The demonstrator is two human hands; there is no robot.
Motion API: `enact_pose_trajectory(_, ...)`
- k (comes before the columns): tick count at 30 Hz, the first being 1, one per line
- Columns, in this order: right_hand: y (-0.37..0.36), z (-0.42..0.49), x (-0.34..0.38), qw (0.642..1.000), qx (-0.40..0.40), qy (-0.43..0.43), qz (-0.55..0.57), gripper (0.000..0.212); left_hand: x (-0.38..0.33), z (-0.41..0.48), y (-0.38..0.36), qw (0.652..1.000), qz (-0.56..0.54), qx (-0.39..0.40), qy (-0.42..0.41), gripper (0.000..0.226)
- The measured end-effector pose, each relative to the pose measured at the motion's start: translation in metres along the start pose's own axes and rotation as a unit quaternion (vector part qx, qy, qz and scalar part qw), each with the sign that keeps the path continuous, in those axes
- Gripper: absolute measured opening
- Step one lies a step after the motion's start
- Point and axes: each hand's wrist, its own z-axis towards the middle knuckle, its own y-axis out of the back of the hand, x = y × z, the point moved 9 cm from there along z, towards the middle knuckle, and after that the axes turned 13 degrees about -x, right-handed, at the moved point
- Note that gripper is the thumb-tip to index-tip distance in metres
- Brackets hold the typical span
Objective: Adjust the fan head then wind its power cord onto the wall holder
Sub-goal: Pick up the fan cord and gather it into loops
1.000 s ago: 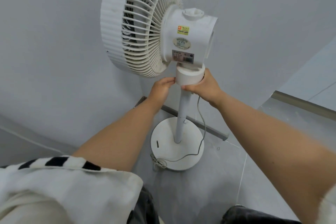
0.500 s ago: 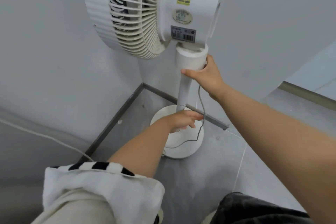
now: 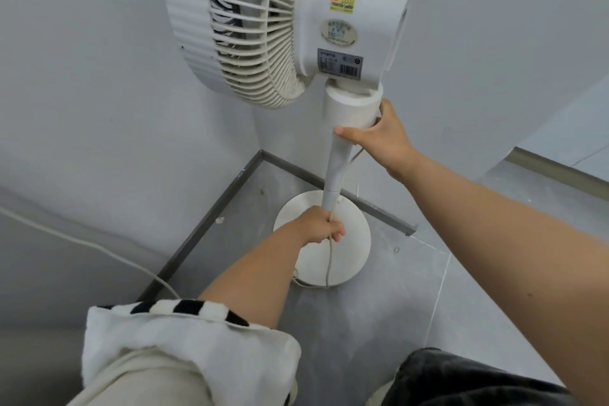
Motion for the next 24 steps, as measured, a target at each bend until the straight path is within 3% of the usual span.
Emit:
enact_pose_trajectory(4, 0.004, -0.004, -0.002, 1.000, -0.013, -0.002, 0.009, 0.079, 0.016, 0.004, 0.024, 0.996, 0.078, -0.050, 0.013, 0.029)
enact_pose_trajectory(8, 0.008, -0.005, 0.000, 1.000, -0.018, 0.001, 0.015, 0.080, 0.055, -0.001, 0.051, 0.970, 0.219, -0.062, 0.090, 0.022)
enact_pose_trajectory(11, 0.009, -0.006, 0.001, 1.000, -0.021, 0.002, 0.010, 0.079, 0.083, -0.014, 0.076, 0.954, 0.241, -0.085, 0.157, 0.029)
enact_pose_trajectory(13, 0.008, -0.007, 0.001, 1.000, -0.023, 0.002, 0.011, 0.079, 0.096, -0.014, 0.096, 0.956, 0.183, -0.141, 0.180, 0.032)
enact_pose_trajectory(15, 0.008, -0.008, 0.001, 1.000, -0.024, 0.000, 0.013, 0.078, 0.101, -0.010, 0.109, 0.961, 0.111, -0.175, 0.185, 0.021)
enact_pose_trajectory(18, 0.007, -0.009, 0.000, 0.999, -0.024, -0.007, 0.025, 0.075, 0.086, -0.005, 0.125, 0.969, 0.005, -0.209, 0.129, 0.036)
enact_pose_trajectory(21, 0.006, -0.011, -0.002, 0.999, -0.018, -0.017, 0.037, 0.074, 0.058, -0.010, 0.123, 0.985, -0.107, -0.099, 0.088, 0.032)
enact_pose_trajectory(24, 0.004, -0.011, -0.003, 0.999, -0.009, -0.021, 0.038, 0.073, 0.029, -0.022, 0.125, 0.978, -0.204, 0.009, 0.046, 0.022)
